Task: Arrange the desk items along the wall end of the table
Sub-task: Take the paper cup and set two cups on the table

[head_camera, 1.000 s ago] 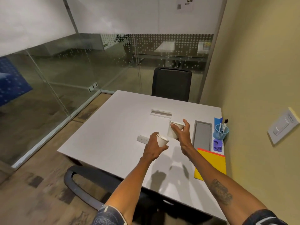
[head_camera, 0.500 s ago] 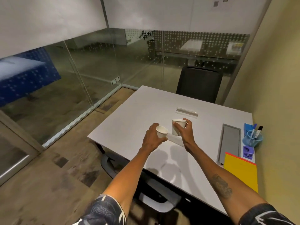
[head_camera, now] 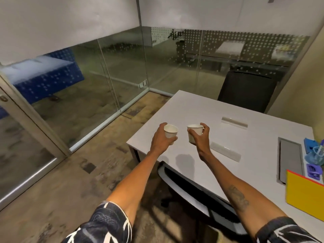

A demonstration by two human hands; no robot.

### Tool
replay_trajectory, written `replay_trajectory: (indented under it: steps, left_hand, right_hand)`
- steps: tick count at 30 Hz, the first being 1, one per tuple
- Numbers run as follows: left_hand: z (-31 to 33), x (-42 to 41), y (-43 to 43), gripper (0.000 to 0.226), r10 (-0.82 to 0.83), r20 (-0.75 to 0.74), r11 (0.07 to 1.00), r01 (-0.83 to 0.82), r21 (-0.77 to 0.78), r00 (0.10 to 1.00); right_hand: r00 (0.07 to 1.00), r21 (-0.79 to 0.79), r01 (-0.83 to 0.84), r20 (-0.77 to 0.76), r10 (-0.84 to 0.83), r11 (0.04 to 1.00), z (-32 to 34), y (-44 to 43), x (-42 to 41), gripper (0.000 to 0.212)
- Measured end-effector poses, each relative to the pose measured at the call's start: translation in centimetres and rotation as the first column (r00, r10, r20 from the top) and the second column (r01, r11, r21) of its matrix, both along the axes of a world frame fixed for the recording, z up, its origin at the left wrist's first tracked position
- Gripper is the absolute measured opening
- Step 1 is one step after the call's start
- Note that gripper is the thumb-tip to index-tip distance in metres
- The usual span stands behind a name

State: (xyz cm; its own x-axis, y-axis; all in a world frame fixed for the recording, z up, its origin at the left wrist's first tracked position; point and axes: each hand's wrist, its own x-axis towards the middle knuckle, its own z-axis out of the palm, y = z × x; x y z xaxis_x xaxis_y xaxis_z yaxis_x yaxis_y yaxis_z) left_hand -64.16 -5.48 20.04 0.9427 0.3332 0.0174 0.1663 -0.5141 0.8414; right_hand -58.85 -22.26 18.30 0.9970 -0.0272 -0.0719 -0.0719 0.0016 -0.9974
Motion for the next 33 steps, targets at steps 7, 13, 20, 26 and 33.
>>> replay_trajectory:
  steps: [7, 13, 20, 26, 33]
  left_hand:
    - [-0.2, 0.1, 7.9, 0.078, 0.082, -0.010, 0.994, -0.083, -0.064, 0.997]
    - [-1.1, 2.4, 13.5, 0.076, 0.098, -0.013, 0.990, -0.099, -0.096, 0.995]
    - [-2.3, 9.1, 20.9, 0.076, 0.079, -0.025, 0.992, -0.081, -0.092, 0.997]
    - [-1.9, 17.1, 27.4, 0.076, -0.015, -0.083, 0.999, 0.012, -0.037, 0.996]
    - [-1.5, 25.1, 32.7, 0.076, -0.074, -0.090, 0.997, 0.071, -0.039, 0.993]
  right_hand:
    - [0.999, -0.036, -0.018, 0.051, 0.020, 0.999, 0.1, 7.6, 1.1, 0.073]
    - [0.999, -0.077, -0.015, 0.051, 0.019, 0.997, -0.7, 13.6, 4.2, 0.078]
    - [0.996, -0.156, 0.082, 0.056, -0.074, 0.984, -2.3, 21.2, 10.1, 0.085]
    - [0.978, -0.168, 0.207, 0.006, -0.209, 0.964, -2.8, 27.4, 16.5, 0.080]
    - [0.956, -0.188, 0.291, 0.013, -0.294, 0.938, -2.7, 31.9, 22.8, 0.078]
